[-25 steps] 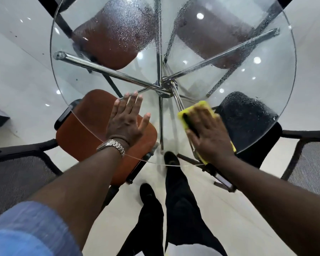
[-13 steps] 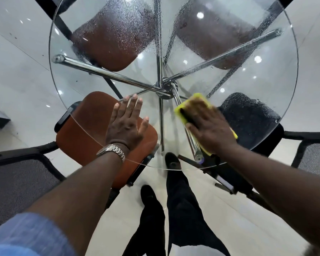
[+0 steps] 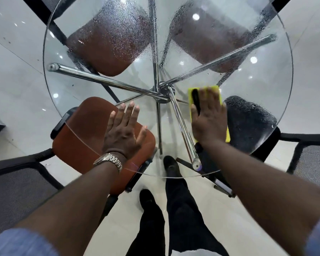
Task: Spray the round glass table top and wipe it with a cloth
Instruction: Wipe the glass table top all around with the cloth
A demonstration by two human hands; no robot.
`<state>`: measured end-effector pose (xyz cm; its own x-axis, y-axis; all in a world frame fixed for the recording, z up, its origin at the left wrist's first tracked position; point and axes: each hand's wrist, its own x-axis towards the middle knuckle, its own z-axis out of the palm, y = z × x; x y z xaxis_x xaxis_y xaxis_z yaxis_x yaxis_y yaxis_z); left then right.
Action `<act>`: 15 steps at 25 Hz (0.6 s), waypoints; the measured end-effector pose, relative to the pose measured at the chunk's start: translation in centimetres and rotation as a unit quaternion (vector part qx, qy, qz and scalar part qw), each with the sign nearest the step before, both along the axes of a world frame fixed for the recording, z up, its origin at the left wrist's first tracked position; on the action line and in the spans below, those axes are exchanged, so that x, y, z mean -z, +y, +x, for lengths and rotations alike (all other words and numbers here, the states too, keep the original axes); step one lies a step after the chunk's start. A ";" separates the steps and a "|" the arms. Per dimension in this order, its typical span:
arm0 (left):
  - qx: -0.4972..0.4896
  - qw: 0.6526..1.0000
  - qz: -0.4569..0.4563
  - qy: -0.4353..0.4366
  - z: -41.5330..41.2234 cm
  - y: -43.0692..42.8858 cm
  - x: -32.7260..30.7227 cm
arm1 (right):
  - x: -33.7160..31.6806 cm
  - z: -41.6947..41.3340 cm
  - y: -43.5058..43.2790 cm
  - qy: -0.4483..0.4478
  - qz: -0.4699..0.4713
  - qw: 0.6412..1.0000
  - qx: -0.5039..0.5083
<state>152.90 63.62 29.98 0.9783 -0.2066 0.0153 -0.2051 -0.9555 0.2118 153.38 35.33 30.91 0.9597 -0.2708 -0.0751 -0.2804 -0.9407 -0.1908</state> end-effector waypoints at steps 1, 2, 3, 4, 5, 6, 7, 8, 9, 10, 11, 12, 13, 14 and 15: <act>0.000 1.000 -0.002 0.002 0.0 0.0 -0.1 | 0.2 -1.0 1.8 -0.008 -0.003 0.998 0.066; 0.000 1.000 -0.001 0.003 0.0 0.1 -0.2 | 0.2 -1.7 3.1 -0.009 -0.010 0.998 0.062; -0.001 1.000 0.000 0.004 -0.1 0.0 -0.2 | 0.1 -1.8 3.3 -0.004 -0.010 1.000 -0.017; -0.001 1.000 -0.001 0.001 0.0 0.0 -0.2 | -0.3 -1.2 2.4 0.005 -0.013 0.990 -0.139; -0.001 1.000 -0.003 -0.003 0.0 0.0 -0.1 | -0.5 0.3 0.9 0.006 -0.023 0.963 -0.268; 0.001 1.000 -0.006 -0.008 0.0 0.1 0.1 | -0.9 2.2 -0.6 0.010 -0.036 0.932 -0.360; 0.003 1.000 -0.006 -0.012 0.0 0.1 0.3 | -1.0 4.2 -2.0 0.019 -0.044 0.920 -0.389; 0.004 1.000 -0.004 -0.016 0.0 0.1 0.4 | -0.9 5.9 -2.9 0.027 -0.037 0.936 -0.348; 0.004 1.000 -0.001 -0.018 0.0 0.2 0.4 | -0.8 6.6 -3.1 0.023 -0.017 0.967 -0.252; 0.005 1.000 -0.001 -0.016 0.1 0.2 0.4 | -0.8 6.3 -2.2 0.011 -0.006 0.992 -0.126; 0.006 1.000 -0.002 -0.015 0.1 0.2 0.3 | -0.8 5.6 -0.3 0.002 0.002 1.000 -0.008; 0.006 1.000 -0.002 -0.013 0.0 0.2 0.2 | -0.6 4.6 1.6 0.003 0.001 0.998 0.061; 0.006 1.000 -0.002 -0.014 0.0 0.1 0.1 | -0.6 3.7 3.2 0.010 0.002 0.997 0.080; 0.004 1.000 -0.004 -0.016 -0.1 0.1 0.1 | -0.7 3.1 4.4 0.015 0.005 0.999 0.037; 0.003 1.000 -0.007 -0.017 0.0 0.1 0.1 | -0.7 3.0 4.6 0.015 0.004 0.998 -0.060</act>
<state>152.88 63.74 29.87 0.9760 -0.2117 0.0517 -0.2179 -0.9511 0.2189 156.37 39.94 31.64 0.9825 -0.1536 -0.1052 -0.1717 -0.9661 -0.1927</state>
